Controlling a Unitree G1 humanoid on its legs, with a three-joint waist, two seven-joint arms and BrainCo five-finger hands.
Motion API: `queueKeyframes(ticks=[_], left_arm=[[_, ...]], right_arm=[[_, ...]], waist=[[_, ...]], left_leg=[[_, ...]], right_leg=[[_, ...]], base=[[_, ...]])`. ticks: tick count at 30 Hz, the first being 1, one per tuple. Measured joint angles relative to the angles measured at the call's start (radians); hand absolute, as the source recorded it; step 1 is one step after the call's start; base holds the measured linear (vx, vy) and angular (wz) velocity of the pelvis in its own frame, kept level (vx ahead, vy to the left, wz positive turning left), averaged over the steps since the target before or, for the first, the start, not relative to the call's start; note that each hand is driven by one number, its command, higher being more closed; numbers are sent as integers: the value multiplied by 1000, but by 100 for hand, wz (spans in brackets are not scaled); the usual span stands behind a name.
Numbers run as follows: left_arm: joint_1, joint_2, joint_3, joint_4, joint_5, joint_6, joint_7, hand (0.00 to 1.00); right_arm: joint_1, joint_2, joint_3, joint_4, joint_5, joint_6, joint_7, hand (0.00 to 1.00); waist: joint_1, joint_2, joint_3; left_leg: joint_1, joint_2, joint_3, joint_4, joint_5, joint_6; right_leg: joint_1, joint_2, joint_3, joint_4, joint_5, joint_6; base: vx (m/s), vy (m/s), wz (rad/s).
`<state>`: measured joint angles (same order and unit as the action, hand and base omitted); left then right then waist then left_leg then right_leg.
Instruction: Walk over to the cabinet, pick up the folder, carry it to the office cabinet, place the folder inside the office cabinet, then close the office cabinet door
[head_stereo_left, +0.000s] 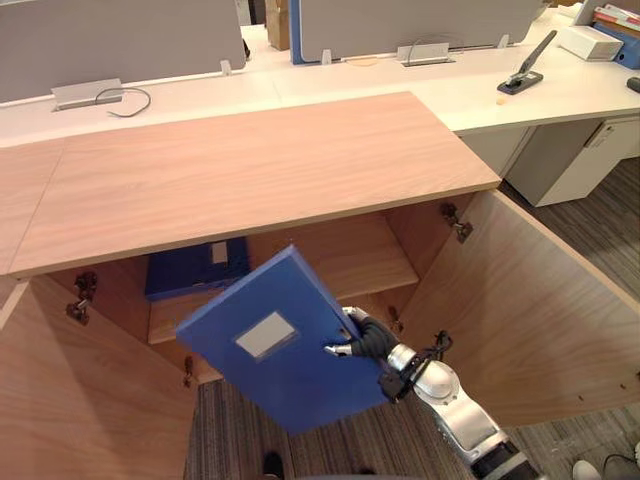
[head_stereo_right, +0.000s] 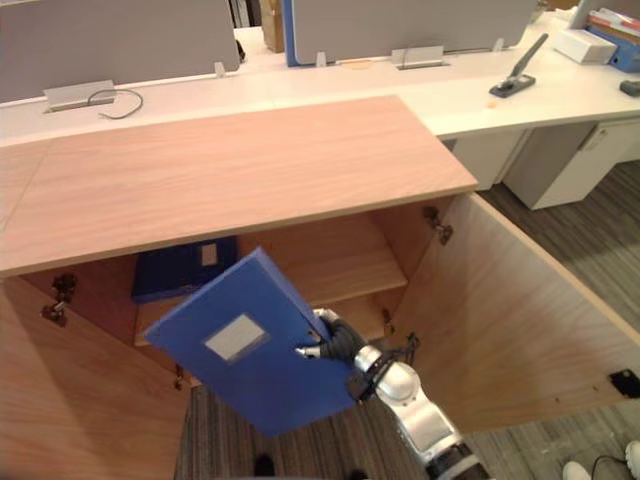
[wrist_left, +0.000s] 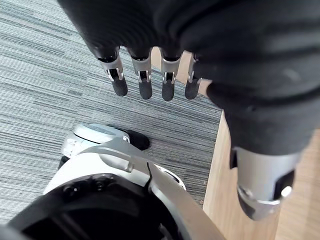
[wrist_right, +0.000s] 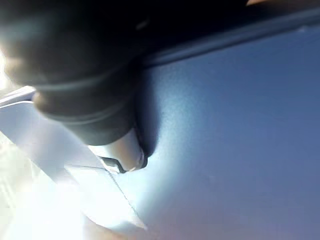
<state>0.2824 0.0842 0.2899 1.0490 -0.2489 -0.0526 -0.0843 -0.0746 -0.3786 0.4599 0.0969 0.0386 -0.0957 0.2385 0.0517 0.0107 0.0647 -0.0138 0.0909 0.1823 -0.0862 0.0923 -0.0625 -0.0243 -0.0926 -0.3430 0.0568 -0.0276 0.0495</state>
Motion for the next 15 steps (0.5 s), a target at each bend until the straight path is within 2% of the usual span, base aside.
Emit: queueKeyframes(ticks=[4, 9, 12, 14, 15], left_arm=[[-7, 6, -3, -2, -3, -9, 0, 0], [-23, 22, -32, -28, -34, -15, 2, 0], [-55, 22, -45, -51, -40, -27, 8, 0], [-74, 21, -69, -73, -59, -32, 15, 0], [-75, 21, -73, -78, -64, -34, 15, 0]], right_arm=[[-105, -13, -7, 116, -21, 0, -22, 100], [-247, 7, -56, 282, -14, 10, -74, 100], [-408, 1, -91, 370, -10, 15, -116, 100], [-516, -18, -129, 425, 9, 21, -152, 100], [-537, -26, -135, 432, 29, 21, -163, 100]], waist=[[7, 2, 84], [40, 5, 181], [52, 18, 256], [65, 47, 321], [64, 55, 333]], left_leg=[[-54, -2, -21, 6, 22, 11], [-130, -4, -62, 59, 29, 17], [-221, -2, -83, 163, -2, 34], [-297, -2, -98, 292, -54, 44], [-320, -3, -105, 330, -72, 47]], right_leg=[[-42, -1, -15, 3, 18, -6], [-78, -11, -53, 24, 19, -8], [-132, -21, -65, 74, 11, -18], [-178, -46, -72, 163, -25, -21], [-195, -56, -75, 202, -43, -21]], base=[[-92, 25, 13], [-56, 9, 25], [-75, 9, 17], [-88, 38, 17], [-78, 66, 28]])
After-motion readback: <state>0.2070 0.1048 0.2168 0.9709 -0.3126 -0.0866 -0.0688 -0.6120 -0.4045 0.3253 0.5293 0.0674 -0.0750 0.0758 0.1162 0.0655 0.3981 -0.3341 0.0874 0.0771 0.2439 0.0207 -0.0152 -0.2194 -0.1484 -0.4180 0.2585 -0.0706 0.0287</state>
